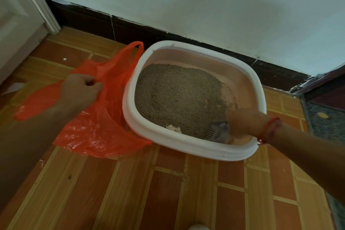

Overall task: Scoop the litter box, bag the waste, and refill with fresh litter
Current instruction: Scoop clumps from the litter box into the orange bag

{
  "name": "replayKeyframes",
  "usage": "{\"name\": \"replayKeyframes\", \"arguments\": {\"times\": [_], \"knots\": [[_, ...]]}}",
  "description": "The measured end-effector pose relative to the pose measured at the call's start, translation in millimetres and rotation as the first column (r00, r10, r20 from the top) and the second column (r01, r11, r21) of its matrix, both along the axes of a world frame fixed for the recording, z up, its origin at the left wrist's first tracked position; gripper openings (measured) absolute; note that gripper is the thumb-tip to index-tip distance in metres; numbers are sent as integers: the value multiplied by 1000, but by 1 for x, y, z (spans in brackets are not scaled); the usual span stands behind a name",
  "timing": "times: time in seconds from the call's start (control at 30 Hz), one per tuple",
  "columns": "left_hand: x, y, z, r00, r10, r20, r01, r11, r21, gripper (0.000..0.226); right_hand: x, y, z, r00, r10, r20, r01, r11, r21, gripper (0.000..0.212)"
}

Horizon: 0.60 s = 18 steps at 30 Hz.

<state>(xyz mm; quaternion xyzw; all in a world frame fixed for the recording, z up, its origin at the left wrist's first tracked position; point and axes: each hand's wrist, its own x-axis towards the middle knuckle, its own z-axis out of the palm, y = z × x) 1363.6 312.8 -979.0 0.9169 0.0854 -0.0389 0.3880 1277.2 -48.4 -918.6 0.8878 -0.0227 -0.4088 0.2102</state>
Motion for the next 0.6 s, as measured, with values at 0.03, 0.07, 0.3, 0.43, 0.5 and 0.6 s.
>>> {"name": "replayKeyframes", "arguments": {"times": [0.03,0.07,0.3,0.43,0.5,0.6], "knots": [[-1,-1,1,1000,0,13,0,1000,0,20,-1,-2,-5,999,-26,37,25,999,30,30],[-1,-2,1,1000,-3,19,3,1000,0,20,-2,-3,-8,997,-51,50,48,997,59,30],[-1,2,1,1000,-4,18,5,1000,-20,20,6,-1,-41,986,-72,150,49,987,151,28],[-1,4,-1,1000,5,19,-4,999,-35,20,13,4,-58,969,-98,226,52,978,203,23],[-1,6,-2,1000,10,21,-10,999,-41,20,18,8,-64,960,-144,239,85,967,241,24],[-1,8,-4,1000,16,14,-16,999,-29,22,27,16,-71,949,-183,258,103,950,294,27]]}}
